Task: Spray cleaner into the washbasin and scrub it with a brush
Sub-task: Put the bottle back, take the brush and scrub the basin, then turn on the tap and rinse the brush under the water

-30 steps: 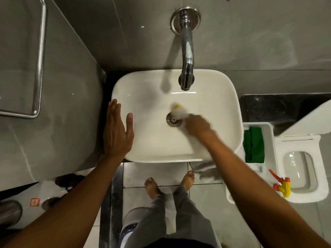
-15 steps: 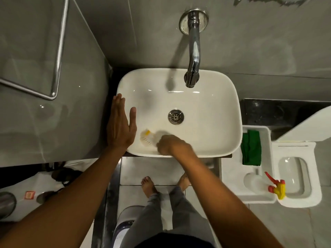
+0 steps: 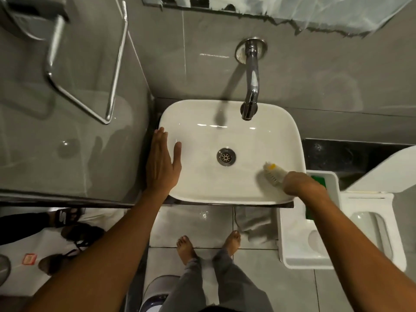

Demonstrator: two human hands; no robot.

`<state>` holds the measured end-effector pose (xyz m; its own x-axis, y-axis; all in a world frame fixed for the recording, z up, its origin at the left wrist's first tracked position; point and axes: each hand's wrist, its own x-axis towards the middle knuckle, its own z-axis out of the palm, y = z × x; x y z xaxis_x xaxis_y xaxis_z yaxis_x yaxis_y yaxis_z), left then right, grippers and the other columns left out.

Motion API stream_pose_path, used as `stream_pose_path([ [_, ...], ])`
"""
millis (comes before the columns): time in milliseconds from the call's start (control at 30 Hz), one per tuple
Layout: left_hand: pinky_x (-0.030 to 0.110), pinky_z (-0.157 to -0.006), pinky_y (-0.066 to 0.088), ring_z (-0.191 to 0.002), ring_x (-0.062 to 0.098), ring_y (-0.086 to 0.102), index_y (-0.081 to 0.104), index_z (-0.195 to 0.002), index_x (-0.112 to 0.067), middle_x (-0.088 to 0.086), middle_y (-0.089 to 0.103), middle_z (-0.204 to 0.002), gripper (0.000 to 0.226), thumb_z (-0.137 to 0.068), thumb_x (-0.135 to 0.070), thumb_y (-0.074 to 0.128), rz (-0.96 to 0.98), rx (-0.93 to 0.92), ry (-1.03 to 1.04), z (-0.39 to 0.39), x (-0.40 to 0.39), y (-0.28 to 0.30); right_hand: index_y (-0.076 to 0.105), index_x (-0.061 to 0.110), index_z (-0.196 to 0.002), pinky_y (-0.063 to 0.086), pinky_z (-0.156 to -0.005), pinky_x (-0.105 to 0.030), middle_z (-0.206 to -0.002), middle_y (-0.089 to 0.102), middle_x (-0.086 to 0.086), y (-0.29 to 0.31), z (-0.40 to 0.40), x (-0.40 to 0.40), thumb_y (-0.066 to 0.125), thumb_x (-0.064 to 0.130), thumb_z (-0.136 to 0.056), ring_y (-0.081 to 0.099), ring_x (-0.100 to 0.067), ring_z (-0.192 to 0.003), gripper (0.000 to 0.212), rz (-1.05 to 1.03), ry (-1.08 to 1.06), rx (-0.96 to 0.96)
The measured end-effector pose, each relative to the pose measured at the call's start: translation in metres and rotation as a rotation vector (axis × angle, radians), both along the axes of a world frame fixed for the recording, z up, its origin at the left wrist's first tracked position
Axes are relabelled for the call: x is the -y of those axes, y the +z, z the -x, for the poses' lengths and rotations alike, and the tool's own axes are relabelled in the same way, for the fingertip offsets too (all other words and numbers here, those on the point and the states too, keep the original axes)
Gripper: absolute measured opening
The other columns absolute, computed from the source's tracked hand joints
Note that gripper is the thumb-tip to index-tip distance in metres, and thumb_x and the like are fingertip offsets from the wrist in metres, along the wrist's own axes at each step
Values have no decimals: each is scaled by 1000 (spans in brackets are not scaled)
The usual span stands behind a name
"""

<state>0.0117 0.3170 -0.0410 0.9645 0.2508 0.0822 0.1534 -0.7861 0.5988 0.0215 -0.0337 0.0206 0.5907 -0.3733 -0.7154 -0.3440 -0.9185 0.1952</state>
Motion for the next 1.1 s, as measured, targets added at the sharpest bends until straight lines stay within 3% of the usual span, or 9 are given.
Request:
stream_pose_path([
  [233, 53, -126, 36, -150, 38, 48, 60, -142, 1, 19, 51, -161, 48, -110, -35, 56, -184, 170, -151, 4, 6, 11, 66, 4, -132, 54, -103, -42, -134, 70, -18, -9, 16, -45, 54, 16, -101, 68, -36, -124, 35, -164, -75, 140],
  [333, 45, -91, 57, -107, 33, 69, 69, -115, -6, 12, 72, -118, 32, -106, -36, 64, -97, 264, -218, -6, 28, 30, 68, 2, -128, 57, -96, -40, -129, 72, -18, -9, 18, -63, 52, 17, -102, 71, -36, -119, 34, -274, -139, 178],
  [400, 38, -65, 55, -73, 26, 68, 67, -87, -13, 4, 70, -81, 33, -104, -41, 65, -52, 302, -245, -21, 49, 57, 68, 1, -126, 53, -85, -37, -128, 73, -17, -6, 21, -71, 50, 18, -102, 71, -36, -117, 34, -322, -170, 217],
  [467, 29, -59, 46, -58, 17, 56, 55, -71, -21, -4, 63, -66, 45, -101, -53, 65, -78, 324, -263, -40, 71, 88, 69, 1, -124, 48, -81, -34, -127, 73, -17, -2, 24, -79, 50, 18, -100, 71, -36, -116, 34, -368, -210, 257],
  [600, 24, -63, 32, -56, 13, 48, 46, -69, -24, -11, 55, -60, 62, -89, -81, 60, -168, 351, -261, -68, 104, 145, 64, -4, -130, 61, -95, -44, -129, 70, -21, 9, 23, -93, 45, 21, -105, 71, -40, -116, 39, -539, -338, 298],
  [667, 28, -63, 34, -55, 21, 53, 53, -62, -19, -4, 56, -56, 71, -85, -86, 59, -226, 283, -251, -78, 115, 159, 62, -6, -130, 64, -81, -43, -120, 68, -22, 13, 21, -96, 41, 22, -109, 71, -39, -106, 42, -648, -410, 342],
  [733, 32, -64, 36, -61, 27, 55, 58, -64, -17, 2, 55, -60, 69, -87, -82, 59, -296, 142, -244, -84, 126, 166, 62, -5, -125, 59, -68, -36, -113, 64, -21, 18, 19, -99, 38, 27, -111, 67, -36, -96, 42, -746, -491, 400],
  [867, 34, -68, 38, -71, 31, 60, 61, -74, -19, 5, 57, -71, 44, -91, -59, 67, -250, -12, -198, -88, 141, 169, 61, -7, -127, 57, -103, -53, -129, 67, -27, 29, 16, -103, 37, 32, -112, 67, -46, -120, 48, -773, -506, 524],
  [1100, 34, -70, 44, -86, 29, 64, 69, -92, -13, 5, 65, -87, 37, -82, -46, 80, -38, -189, -100, -97, 155, 171, 62, -5, -127, 56, -100, -50, -127, 68, -25, 30, 17, -98, 37, 32, -112, 61, -34, -100, 47, -821, -490, 526],
])
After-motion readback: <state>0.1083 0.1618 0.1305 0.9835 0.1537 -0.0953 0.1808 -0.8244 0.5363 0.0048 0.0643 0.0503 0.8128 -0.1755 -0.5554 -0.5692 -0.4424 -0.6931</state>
